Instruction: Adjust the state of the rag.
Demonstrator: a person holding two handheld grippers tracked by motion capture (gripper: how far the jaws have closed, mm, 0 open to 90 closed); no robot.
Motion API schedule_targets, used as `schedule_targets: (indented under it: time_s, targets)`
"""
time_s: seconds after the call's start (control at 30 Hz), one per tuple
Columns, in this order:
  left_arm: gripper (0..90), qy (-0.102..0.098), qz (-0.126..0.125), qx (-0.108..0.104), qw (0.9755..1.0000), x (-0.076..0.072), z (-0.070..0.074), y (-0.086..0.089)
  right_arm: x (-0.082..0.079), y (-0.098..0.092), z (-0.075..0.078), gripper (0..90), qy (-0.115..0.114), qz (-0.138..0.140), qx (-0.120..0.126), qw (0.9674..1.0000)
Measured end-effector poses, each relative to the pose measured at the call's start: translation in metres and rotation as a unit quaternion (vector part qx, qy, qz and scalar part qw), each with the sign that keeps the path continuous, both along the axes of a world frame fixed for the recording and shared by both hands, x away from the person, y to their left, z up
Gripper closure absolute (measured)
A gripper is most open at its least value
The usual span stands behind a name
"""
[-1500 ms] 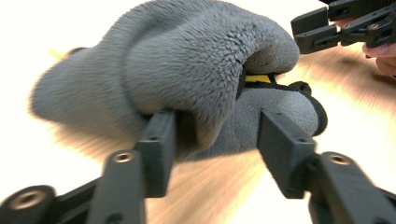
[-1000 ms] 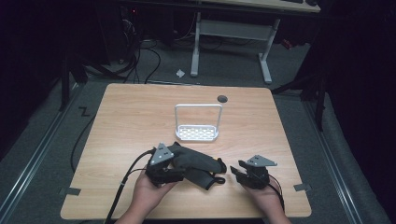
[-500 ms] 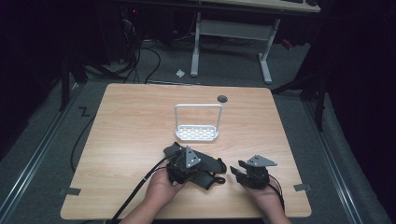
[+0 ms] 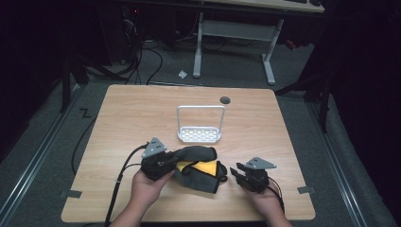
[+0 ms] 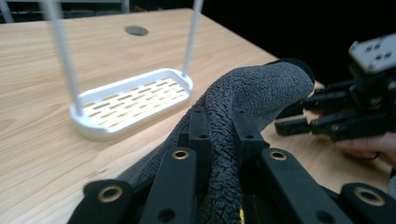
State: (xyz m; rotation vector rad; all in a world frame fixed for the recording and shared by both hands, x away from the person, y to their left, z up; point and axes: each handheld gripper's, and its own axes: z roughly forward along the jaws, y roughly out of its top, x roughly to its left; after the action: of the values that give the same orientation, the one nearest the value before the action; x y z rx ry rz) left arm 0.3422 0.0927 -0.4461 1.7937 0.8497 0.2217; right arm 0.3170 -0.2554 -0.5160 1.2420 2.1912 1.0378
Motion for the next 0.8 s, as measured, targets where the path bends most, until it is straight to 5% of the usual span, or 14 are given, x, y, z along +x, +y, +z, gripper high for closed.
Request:
schedule_targets:
  time_s: [0.1,0.23,0.33,0.5,0.67,0.8]
  targets:
    - [81.3,0.013,0.008,-0.024,0.9996,-0.003,-0.008,0.019,0.000,0.014,-0.001,60.9,0.007,0.025,0.006,0.9997]
    - [81.3,0.027,0.013,-0.031,0.9991,-0.005,-0.020,0.029,0.001,0.043,-0.003,56.7,0.016,0.060,0.002,0.9981]
    - [81.3,0.024,0.012,-0.029,0.9992,-0.006,-0.021,0.029,-0.001,0.066,-0.009,56.1,0.017,0.077,-0.029,0.9965]
    - [81.2,0.018,0.008,-0.030,0.9994,-0.007,-0.019,0.028,-0.002,0.071,-0.011,60.5,0.013,0.081,-0.036,0.9960]
    - [81.2,0.012,0.007,-0.030,0.9994,-0.005,-0.018,0.027,-0.006,0.071,-0.009,83.9,0.014,0.085,-0.043,0.9953]
    - [80.7,0.008,0.007,-0.041,0.9991,-0.005,-0.019,0.028,-0.004,0.059,-0.003,85.4,-0.002,0.061,-0.037,0.9974]
